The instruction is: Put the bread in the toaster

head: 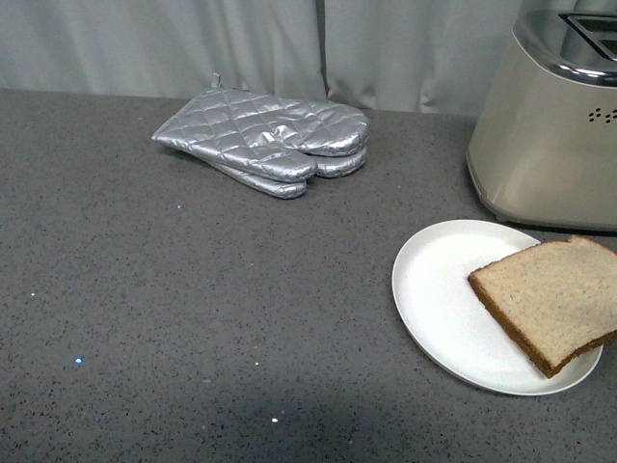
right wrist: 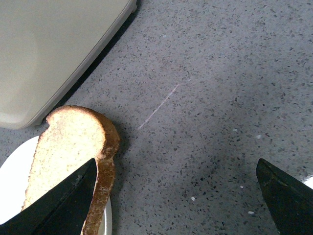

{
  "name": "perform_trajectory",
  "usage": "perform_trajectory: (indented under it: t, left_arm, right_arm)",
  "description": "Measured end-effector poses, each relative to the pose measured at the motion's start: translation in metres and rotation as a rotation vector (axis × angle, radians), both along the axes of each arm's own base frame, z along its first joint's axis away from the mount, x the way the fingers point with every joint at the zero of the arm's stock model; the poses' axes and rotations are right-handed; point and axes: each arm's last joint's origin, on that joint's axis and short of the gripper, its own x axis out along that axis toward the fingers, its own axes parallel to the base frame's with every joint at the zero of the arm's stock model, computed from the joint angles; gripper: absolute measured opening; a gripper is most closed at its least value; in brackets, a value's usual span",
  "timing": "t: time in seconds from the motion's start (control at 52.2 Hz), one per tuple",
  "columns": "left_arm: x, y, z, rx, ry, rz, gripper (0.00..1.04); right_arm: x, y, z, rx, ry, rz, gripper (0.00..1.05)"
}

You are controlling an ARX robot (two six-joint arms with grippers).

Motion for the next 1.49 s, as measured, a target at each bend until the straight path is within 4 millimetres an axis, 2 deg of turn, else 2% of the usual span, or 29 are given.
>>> perform_trajectory:
  t: [0.459,0.747,1.206,1.493]
  left_arm:
    - [0.000,0.000,0.000,0.000,0.000,0.000,0.98]
    - [0.000,0.000,0.000,0.000,0.000,0.000,0.98]
    - [0.000,0.000,0.000,0.000,0.000,0.000,0.98]
    - [0.000,0.000,0.000,0.000,0.000,0.000,0.98]
  right_arm:
    - [0.026,0.012,-0.023,0.049,-0.040,0.038,0.95]
    - [0.050,0.015,-0.033,0.099,-0.058,0.076,0.95]
    - [0.081,0.016,-0.040,0.114,-0.063,0.088,0.95]
    - [0.094,0.024,-0.042,0.114,-0.066,0.114,0.95]
